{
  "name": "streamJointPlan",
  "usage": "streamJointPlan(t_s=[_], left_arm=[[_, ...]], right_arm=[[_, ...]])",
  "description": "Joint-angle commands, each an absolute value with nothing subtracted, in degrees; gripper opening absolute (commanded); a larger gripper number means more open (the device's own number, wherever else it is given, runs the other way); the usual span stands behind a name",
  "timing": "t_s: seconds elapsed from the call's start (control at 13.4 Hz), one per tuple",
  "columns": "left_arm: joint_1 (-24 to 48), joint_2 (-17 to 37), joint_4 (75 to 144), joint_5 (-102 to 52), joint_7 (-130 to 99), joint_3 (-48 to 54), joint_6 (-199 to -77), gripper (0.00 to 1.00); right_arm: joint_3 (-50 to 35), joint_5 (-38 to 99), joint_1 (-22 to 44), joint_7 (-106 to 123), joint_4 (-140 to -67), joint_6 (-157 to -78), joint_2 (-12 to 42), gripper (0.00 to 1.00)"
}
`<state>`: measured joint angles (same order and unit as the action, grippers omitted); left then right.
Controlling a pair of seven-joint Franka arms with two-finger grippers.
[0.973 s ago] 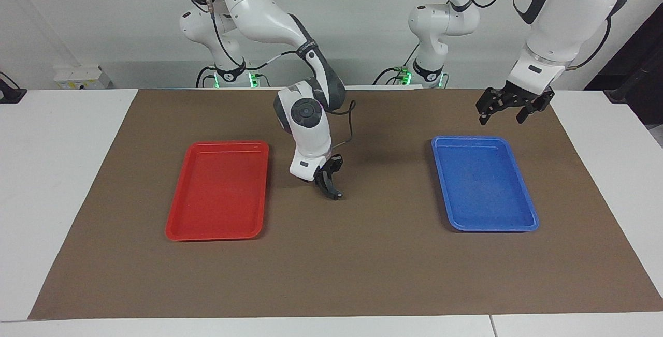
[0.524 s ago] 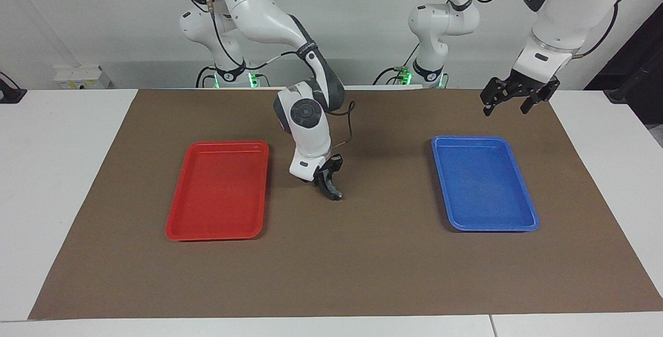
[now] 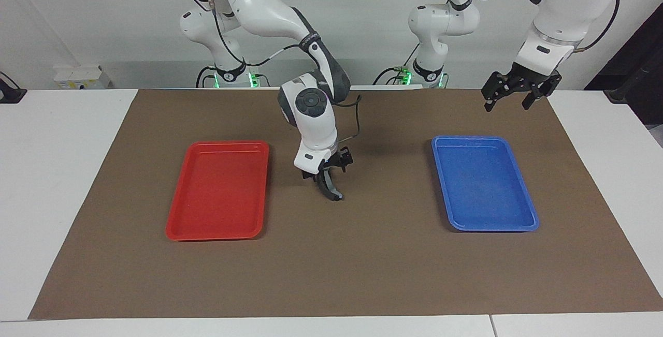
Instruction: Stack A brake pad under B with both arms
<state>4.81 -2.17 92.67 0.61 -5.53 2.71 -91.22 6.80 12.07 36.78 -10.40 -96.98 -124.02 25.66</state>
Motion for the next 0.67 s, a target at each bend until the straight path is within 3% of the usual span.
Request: streamJointPlan(t_s=[0.0, 0.6], left_arm=[[4.39, -2.20, 92.90, -0.26, -4.83, 2.55, -90.00, 0.99], [4.39, -2.02, 92.81, -0.26, -4.92, 2.90, -89.65, 0.99]], right_arm=[[7.12, 10.29, 33.15, -11.07, -97.21, -119.46, 21.11, 1.00], [7.29, 3.52, 17.33, -10.72, -92.47, -97.41, 11.34, 1.00]])
